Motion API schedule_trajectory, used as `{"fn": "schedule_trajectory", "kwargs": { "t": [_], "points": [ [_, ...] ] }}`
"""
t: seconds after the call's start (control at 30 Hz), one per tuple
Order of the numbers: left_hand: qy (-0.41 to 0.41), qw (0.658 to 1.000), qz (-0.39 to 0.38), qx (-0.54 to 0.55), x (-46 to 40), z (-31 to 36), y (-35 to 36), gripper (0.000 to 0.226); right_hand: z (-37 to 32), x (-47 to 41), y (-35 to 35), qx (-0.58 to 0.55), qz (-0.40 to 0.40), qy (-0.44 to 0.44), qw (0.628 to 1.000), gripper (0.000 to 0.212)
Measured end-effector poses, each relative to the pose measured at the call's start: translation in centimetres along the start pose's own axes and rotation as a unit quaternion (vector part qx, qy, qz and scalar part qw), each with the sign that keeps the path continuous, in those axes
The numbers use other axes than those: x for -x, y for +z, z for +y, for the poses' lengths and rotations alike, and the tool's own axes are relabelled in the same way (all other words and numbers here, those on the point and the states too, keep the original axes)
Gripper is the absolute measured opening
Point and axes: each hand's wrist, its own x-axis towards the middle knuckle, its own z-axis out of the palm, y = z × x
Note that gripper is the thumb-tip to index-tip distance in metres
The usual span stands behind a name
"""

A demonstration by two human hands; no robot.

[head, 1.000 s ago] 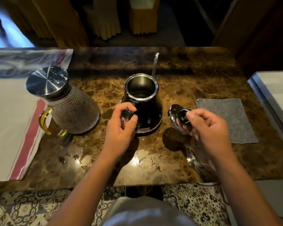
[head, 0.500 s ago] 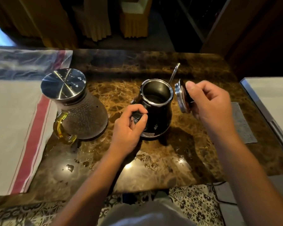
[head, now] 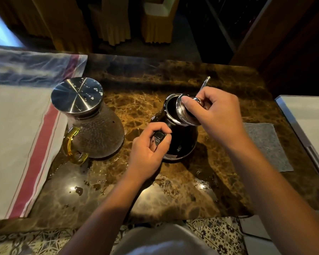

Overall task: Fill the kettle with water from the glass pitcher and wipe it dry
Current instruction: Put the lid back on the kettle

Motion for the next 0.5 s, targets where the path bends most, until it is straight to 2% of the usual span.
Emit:
{"fn": "schedule_trajectory", "kwargs": {
  "t": [0.13,0.27,0.37,0.5],
  "points": [
    [-0.006,1.000,0.003,0.013,0.1,-0.1,0.1,0.016,-0.2,-0.9,0.1,0.039,-0.016,-0.015,0.999,0.043],
    [0.003,1.000,0.011,0.006,0.1,0.1,0.3,0.020,-1.0,-2.1,0.0,0.120,-0.077,-0.040,0.989,0.042],
    [0.000,1.000,0.008,0.005,0.1,0.3,0.2,0.019,-1.4,-2.7,0.3,0.126,-0.134,-0.034,0.982,0.041],
    [-0.012,1.000,0.006,0.011,0.1,0.3,0.2,0.016,-1.6,-3.4,0.6,0.121,-0.168,0.001,0.978,0.041]
  ]
}}
